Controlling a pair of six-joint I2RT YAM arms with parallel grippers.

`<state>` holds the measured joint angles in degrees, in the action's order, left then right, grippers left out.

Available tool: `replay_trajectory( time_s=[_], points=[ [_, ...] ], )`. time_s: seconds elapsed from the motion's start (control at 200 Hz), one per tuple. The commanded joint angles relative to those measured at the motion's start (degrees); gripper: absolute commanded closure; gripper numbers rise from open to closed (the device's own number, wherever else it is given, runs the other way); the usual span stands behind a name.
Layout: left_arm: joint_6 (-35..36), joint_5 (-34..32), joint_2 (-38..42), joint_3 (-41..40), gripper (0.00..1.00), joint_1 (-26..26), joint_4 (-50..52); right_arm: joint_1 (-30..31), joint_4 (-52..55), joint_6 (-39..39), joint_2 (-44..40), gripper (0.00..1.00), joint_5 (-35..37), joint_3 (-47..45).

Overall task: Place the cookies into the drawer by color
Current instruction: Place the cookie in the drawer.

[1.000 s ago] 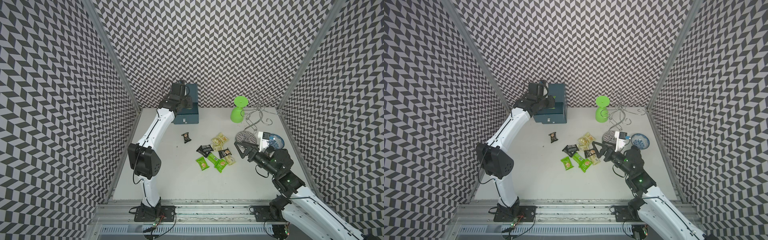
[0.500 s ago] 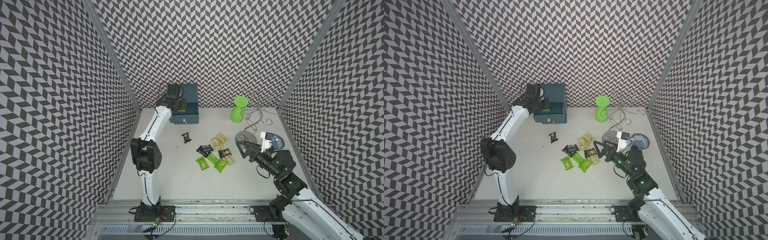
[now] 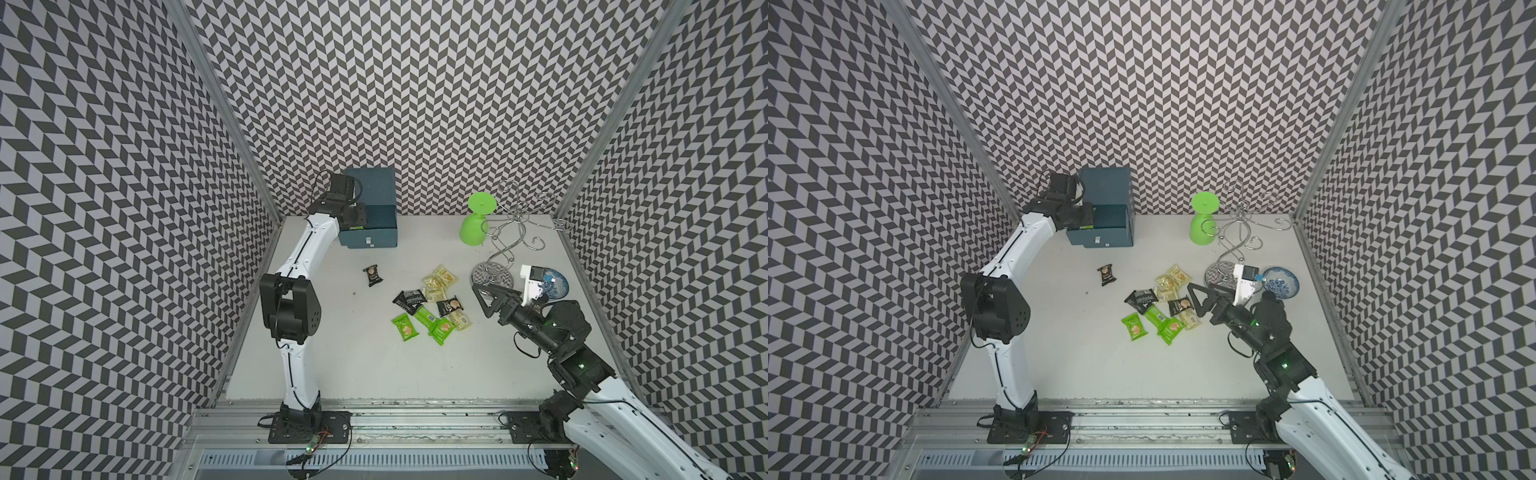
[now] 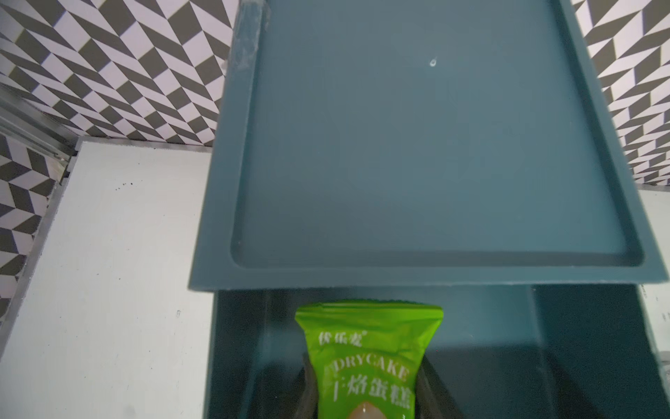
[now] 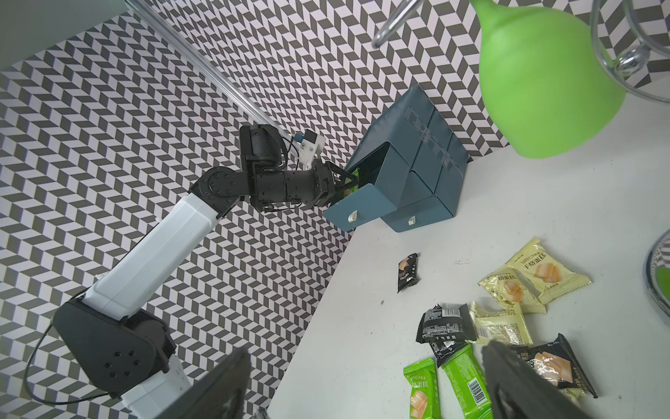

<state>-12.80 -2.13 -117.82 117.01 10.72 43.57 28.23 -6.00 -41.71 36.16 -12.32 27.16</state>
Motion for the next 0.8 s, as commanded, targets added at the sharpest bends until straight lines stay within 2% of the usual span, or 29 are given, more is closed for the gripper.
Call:
replay_trajectory(
  time_s=[0.0,0.456,0.796],
  points=[
    [1.2,-0.8,-2.6,3.2,0.59,-0.4,1.6,0.3,-0.5,-0.5,-1.5,0.0,0.8,0.5],
    [1.6,-2.3,-6.9,7.4,0.45,-0.3,3.0,0.3,1.9,-0.5,-3.6,0.0,2.0,0.8],
    [1.9,-1.5,-5.4,9.8,0.19,-0.3,3.1,0.2,2.8,-0.5,-3.9,0.0,2.4,1.6]
  ],
)
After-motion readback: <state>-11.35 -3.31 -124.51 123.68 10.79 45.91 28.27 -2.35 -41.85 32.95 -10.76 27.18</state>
